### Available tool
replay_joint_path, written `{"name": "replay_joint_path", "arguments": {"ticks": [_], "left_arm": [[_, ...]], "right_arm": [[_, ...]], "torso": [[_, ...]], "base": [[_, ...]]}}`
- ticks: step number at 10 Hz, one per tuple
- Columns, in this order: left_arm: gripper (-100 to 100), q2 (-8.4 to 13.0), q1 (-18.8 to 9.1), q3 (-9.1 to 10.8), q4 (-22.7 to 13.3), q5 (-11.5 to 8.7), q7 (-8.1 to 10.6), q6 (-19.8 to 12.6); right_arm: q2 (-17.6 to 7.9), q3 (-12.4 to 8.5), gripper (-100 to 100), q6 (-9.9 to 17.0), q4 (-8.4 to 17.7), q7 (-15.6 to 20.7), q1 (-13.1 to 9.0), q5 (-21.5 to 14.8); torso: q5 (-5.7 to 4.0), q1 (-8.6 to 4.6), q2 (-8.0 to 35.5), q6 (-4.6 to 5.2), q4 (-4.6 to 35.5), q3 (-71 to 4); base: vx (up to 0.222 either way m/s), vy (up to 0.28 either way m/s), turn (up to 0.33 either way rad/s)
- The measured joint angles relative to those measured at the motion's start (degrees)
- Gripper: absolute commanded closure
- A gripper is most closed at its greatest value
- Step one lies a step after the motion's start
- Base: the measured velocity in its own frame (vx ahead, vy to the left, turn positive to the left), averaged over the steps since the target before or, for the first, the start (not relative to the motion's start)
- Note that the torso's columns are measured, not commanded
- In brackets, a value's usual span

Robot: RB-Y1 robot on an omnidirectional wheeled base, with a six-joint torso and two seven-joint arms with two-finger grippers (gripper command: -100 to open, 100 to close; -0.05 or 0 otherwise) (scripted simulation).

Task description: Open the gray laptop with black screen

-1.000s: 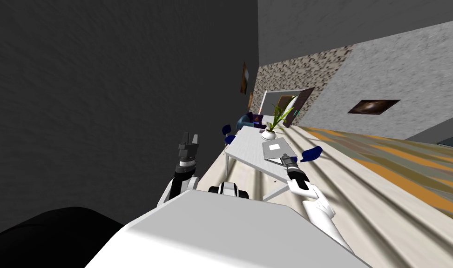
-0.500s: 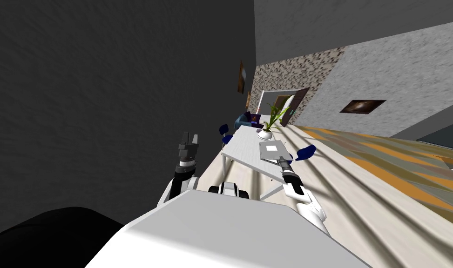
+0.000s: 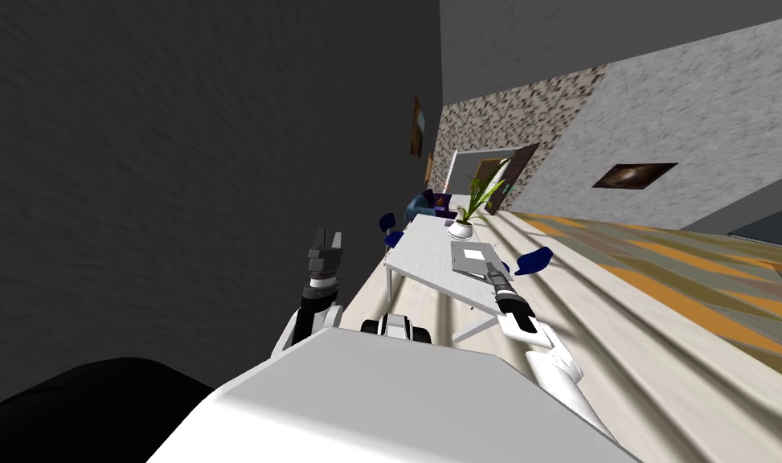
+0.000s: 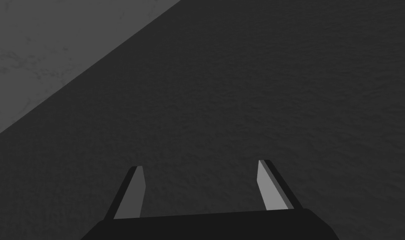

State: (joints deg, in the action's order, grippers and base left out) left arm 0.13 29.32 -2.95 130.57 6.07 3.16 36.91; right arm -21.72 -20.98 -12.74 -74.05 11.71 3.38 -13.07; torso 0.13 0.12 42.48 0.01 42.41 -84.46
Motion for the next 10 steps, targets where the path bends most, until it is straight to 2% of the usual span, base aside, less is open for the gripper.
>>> {"name": "replay_joint_path", "arguments": {"ticks": [2, 4, 5, 10], "left_arm": [[0, 0.0, 0.0, 0.0, 0.0, 0.0, 0.0, 0.0], [0, 0.0, 0.0, 0.0, 0.0, 0.0, 0.0, 0.0], [0, 0.01, 0.0, 0.0, 0.0, 0.0, 0.0, 0.0], [0, 0.01, 0.0, 0.01, 0.0, 0.0, 0.0, 0.0]], "right_arm": [[-2.55, 0.71, -100, 1.27, -0.6, -1.67, 0.02, 0.72], [-4.62, 1.6, -100, 3.5, -2.8, -3.29, 0.57, 1.36], [-4.71, 1.65, 0, 3.76, -2.89, -3.44, 0.58, 1.39], [-4.53, 1.78, 0, 3.9, -2.65, -3.46, 0.76, 1.4]], "torso": [[-0.09, -0.13, -0.15, 0.0, -0.08, -0.09], [-0.07, -0.06, -0.2, -0.01, -0.09, -0.11], [-0.1, -0.12, -0.2, -0.01, -0.11, -0.11], [-0.03, -0.01, -0.11, -0.01, -0.05, -0.07]], "base": [[-0.01, 0.044, -0.02], [-0.001, 0.029, -0.012], [0.0, 0.0, 0.0], [0.0, 0.0, 0.0]]}}
